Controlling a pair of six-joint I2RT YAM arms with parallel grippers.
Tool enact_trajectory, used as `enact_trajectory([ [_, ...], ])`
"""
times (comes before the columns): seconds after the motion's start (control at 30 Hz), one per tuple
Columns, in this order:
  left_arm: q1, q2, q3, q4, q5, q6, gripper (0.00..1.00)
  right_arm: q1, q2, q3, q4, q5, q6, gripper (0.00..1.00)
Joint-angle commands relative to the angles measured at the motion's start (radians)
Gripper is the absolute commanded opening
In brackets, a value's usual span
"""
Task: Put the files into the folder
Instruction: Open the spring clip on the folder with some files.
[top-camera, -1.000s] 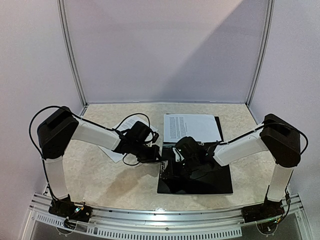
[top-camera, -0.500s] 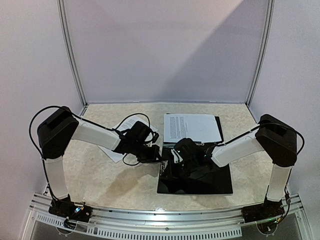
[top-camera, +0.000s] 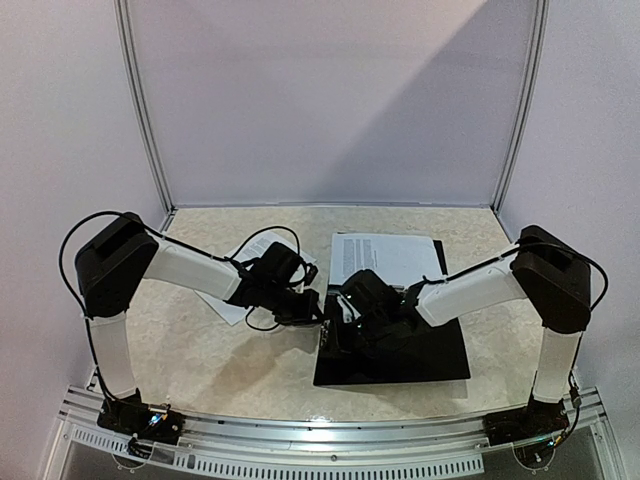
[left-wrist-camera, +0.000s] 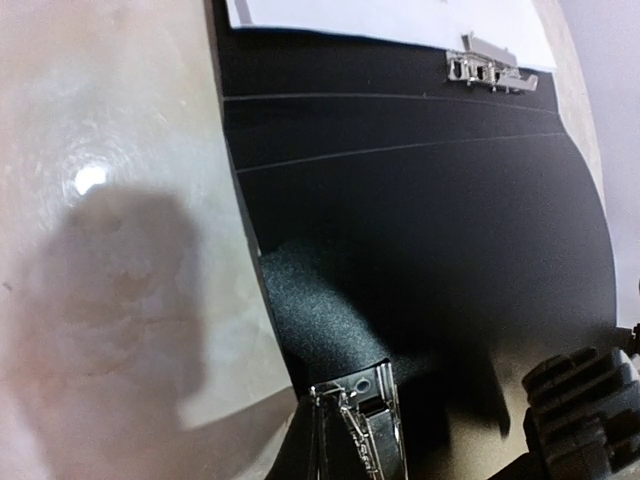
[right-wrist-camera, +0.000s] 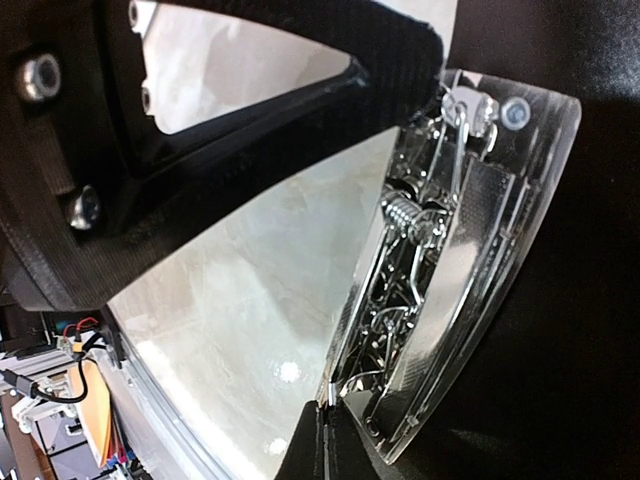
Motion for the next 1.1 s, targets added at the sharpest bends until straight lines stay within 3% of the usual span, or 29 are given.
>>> enact_trajectory([
  [0.0, 0.006, 0.064, -0.036, -0.092, -0.005, 0.017, 0.00, -0.010, 0.087, 0.022, -0.236, 0.103, -0.058, 0.00],
  [0.43, 0.006, 0.069, -0.067, -0.049, 0.010, 0.023, 0.00, -0.075, 0.108, -0.174, -0.274, 0.180, 0.038, 0.02],
  [0.77, 0.002, 0.062, -0.099, -0.021, 0.002, 0.025, 0.00, -0.080, 0.102, -0.128, -0.431, 0.309, 0.032, 0.00],
  [0.93, -0.003, 0.049, -0.112, -0.018, -0.008, 0.027, 0.00, -0.076, 0.200, 0.044, -0.622, 0.389, -0.053, 0.00],
  [1.07, -0.003, 0.042, -0.118, -0.018, -0.002, 0.027, 0.00, -0.062, 0.142, 0.017, -0.527, 0.368, -0.053, 0.00],
])
